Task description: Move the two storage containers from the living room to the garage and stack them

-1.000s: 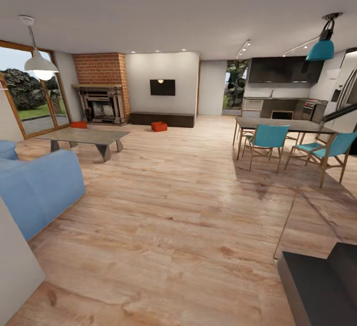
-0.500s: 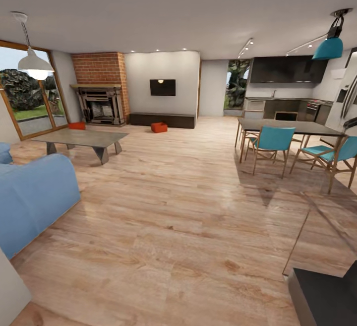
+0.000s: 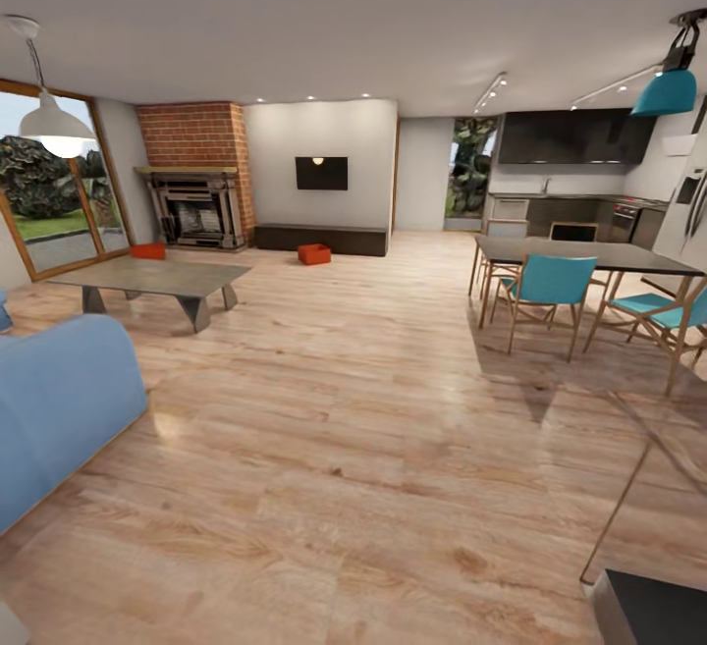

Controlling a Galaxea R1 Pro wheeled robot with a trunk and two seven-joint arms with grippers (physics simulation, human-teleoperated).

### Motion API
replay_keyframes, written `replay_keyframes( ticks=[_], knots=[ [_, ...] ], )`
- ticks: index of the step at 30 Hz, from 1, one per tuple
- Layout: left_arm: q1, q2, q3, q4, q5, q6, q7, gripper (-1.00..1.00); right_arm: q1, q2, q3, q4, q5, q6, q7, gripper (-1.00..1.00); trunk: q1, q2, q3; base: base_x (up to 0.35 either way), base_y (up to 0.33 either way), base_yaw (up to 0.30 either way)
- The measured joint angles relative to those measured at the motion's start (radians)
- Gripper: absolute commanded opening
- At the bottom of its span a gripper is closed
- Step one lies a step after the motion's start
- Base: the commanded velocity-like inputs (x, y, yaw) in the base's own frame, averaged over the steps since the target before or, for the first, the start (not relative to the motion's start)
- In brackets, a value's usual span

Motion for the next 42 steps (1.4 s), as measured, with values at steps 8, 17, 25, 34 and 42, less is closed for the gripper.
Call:
replay_keyframes(
  ticks=[8,17,25,34,42],
  knots=[
    [0.0,0.0,0.0,0.0,0.0,-0.008,0.005,1.0,0.0,-0.013,0.001,0.0,0.002,-0.008,0.003,1.0,0.0,0.0,0.0,0.33,0.0,0.0],
    [0.0,-0.002,-0.001,0.0,-0.001,-0.01,0.008,1.0,0.0,-0.017,0.003,-0.001,0.002,-0.008,0.004,1.0,0.0,0.0,0.0,0.33,0.0,0.0],
    [0.0,-0.002,-0.001,0.0,-0.001,-0.01,0.008,1.0,0.0,-0.025,0.003,-0.001,0.002,-0.01,0.007,1.0,0.0,0.0,0.0,0.33,0.0,0.0],
    [0.0,-0.002,-0.002,0.0,-0.001,-0.01,0.008,1.0,0.0,-0.028,0.003,-0.001,0.002,-0.01,0.01,1.0,0.0,0.0,0.0,0.33,0.0,0.0],
    [0.0,-0.001,-0.002,0.0,-0.002,-0.01,0.008,1.0,0.0,-0.028,0.001,-0.001,-0.001,-0.01,0.009,1.0,0.0,0.0,0.0,0.33,0.0,0.0]
  ],
)
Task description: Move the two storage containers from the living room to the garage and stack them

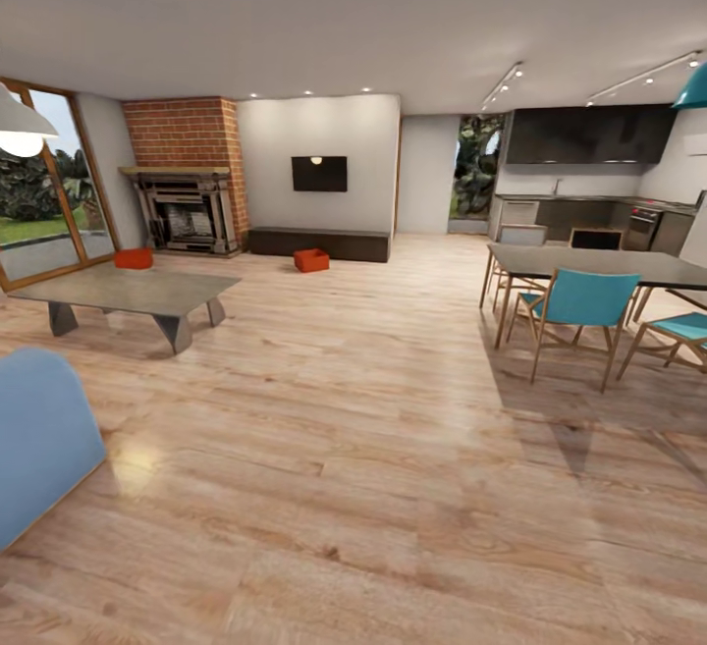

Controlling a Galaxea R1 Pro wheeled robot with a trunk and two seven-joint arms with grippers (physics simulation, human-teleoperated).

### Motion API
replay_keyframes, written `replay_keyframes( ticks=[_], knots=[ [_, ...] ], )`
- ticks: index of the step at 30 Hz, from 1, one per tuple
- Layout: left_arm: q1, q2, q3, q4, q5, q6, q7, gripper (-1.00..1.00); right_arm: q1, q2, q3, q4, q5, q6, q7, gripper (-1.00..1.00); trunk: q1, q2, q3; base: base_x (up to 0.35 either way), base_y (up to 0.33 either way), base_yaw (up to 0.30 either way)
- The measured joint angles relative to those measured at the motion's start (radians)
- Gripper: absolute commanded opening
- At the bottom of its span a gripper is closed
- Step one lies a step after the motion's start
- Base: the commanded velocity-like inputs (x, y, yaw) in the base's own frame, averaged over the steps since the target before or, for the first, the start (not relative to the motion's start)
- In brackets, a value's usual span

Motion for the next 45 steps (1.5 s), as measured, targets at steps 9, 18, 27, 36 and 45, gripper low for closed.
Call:
replay_keyframes(
  ticks=[9,18,27,36,45],
  knots=[
    [0.0,-0.001,0.001,0.0,0.001,0.0,0.0,1.0,0.0,0.003,-0.002,0.0,-0.006,0.006,-0.01,1.0,0.0,0.0,0.0,0.33,0.0,0.0],
    [0.0,-0.001,0.001,0.0,0.0,0.0,0.0,1.0,0.0,0.004,-0.002,0.0,-0.005,0.004,-0.011,1.0,0.0,0.0,0.0,0.331,0.0,0.0],
    [0.0,-0.001,0.0,0.0,0.0,0.0,0.0,1.0,0.0,0.001,-0.002,0.0,0.001,0.004,-0.011,1.0,0.0,0.0,0.0,0.33,0.0,0.0],
    [0.0,0.0,0.0,0.0,0.001,0.0,0.0,1.0,0.0,0.011,0.0,0.0,0.004,0.006,-0.002,1.0,0.0,0.0,0.0,0.33,0.0,0.0],
    [0.0,-0.001,0.003,0.0,0.002,0.0,0.0,1.0,0.0,0.025,0.0,0.0,0.004,0.004,0.003,1.0,0.0,0.0,0.0,0.33,0.0,0.0]
  ],
)
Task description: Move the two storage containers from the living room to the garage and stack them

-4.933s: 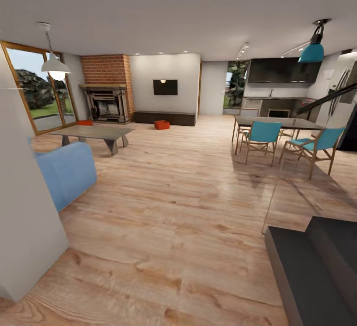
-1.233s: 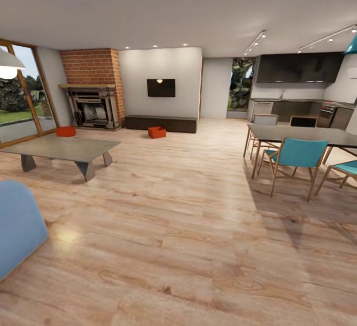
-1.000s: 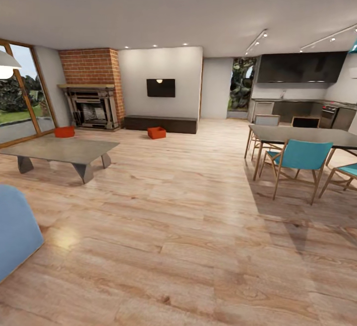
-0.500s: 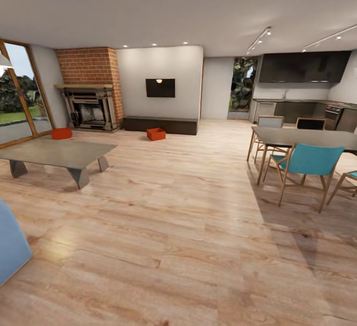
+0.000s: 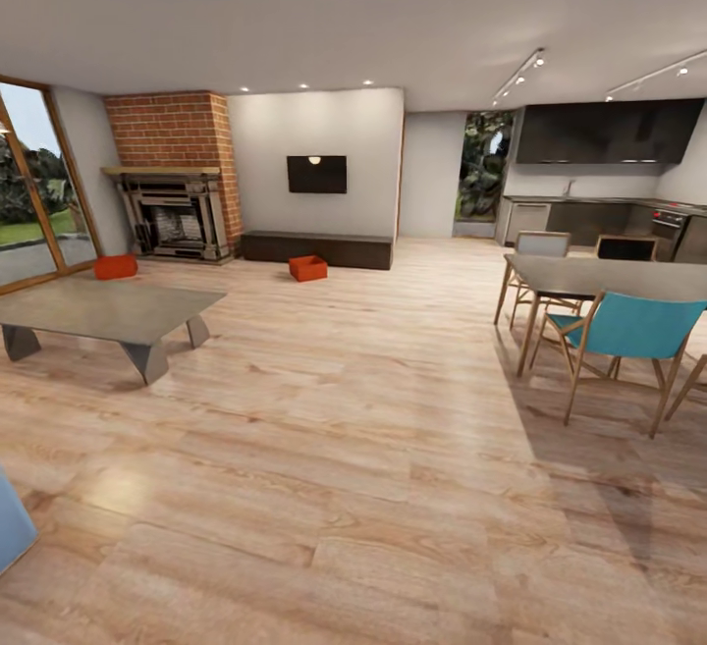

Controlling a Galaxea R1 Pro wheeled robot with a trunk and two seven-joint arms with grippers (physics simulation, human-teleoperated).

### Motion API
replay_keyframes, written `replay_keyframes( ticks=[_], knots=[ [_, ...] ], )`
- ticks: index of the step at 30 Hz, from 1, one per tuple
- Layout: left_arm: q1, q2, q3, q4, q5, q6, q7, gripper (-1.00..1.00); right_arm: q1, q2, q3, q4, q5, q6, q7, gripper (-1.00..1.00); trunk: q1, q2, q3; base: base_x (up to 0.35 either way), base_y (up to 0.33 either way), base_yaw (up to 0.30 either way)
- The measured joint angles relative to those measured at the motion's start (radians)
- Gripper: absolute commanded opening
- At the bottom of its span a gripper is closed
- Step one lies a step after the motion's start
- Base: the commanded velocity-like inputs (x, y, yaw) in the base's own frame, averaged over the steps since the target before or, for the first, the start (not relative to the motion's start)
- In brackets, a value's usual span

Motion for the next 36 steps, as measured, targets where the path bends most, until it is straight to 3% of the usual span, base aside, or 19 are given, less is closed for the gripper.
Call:
replay_keyframes(
  ticks=[36],
  knots=[
    [0.0,0.0,-0.001,0.0,0.0,0.001,0.0,1.0,0.0,-0.001,-0.002,0.0,-0.002,0.008,0.0,1.0,0.0,0.0,0.0,0.33,0.0,0.0]
  ],
)
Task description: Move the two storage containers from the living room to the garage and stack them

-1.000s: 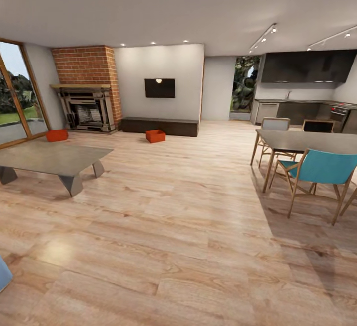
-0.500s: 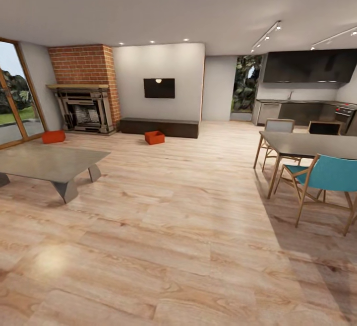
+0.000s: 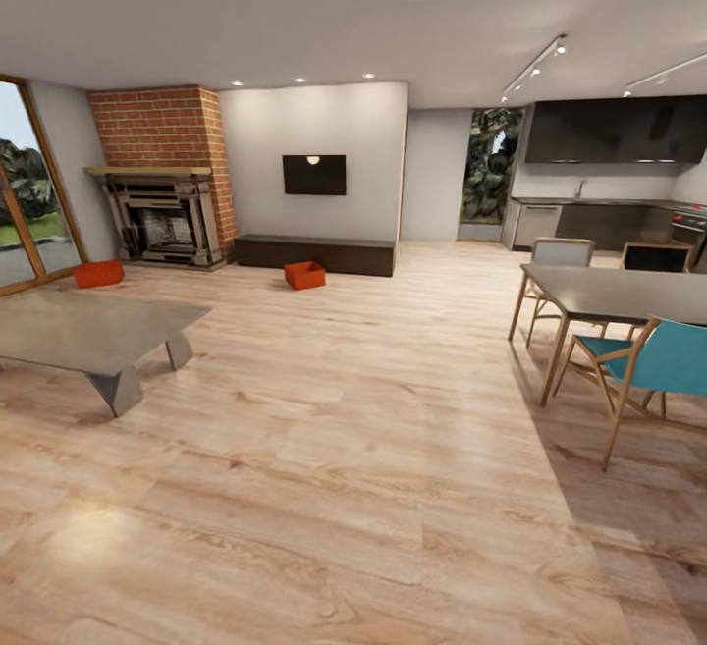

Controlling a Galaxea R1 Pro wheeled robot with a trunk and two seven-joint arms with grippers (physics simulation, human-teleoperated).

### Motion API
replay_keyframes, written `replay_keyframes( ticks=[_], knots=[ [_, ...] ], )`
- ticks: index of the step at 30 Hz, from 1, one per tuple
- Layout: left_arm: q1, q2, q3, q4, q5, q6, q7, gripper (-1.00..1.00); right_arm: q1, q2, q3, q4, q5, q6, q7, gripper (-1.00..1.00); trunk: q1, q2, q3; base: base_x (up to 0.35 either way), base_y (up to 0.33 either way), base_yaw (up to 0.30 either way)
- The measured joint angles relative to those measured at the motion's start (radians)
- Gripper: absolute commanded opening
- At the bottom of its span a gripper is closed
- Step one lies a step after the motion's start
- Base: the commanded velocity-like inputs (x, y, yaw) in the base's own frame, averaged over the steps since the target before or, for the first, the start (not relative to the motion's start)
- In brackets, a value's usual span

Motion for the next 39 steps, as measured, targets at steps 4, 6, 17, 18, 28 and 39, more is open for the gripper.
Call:
replay_keyframes(
  ticks=[4,6,17,18,28,39],
  knots=[
    [0.001,0.0,0.0,0.0,0.0,0.0,0.0,1.0,0.0,-0.001,0.0,0.0,0.0,0.0,0.0,1.0,0.0,0.0,0.0,0.33,0.0,0.0],
    [0.0,0.0,0.0,0.0,0.0,0.0,0.0,1.0,0.0,-0.002,-0.001,0.0,0.0,0.0,0.0,1.0,0.0,0.0,0.0,0.33,0.0,0.0],
    [0.001,0.001,-0.001,0.0,0.0,0.008,0.0,1.0,0.0,0.001,-0.002,0.0,-0.008,0.0,-0.003,1.0,0.0,0.0,0.0,0.33,0.0,0.0],
    [0.001,0.001,-0.001,0.0,0.0,0.009,0.0,1.0,0.0,0.001,-0.002,0.0,-0.008,0.001,-0.003,1.0,0.0,0.0,0.0,0.33,0.0,0.0],
    [0.0,0.0,-0.001,0.0,0.0,0.008,0.0,1.0,0.0,0.0,-0.003,0.0,-0.009,0.001,-0.006,1.0,0.0,0.0,0.0,0.33,0.0,0.0],
    [0.0,0.0,-0.001,0.0,0.0,0.005,0.0,1.0,0.0,-0.001,-0.003,0.0,-0.009,0.002,-0.005,1.0,0.0,0.0,0.0,0.33,0.0,0.0]
  ],
)
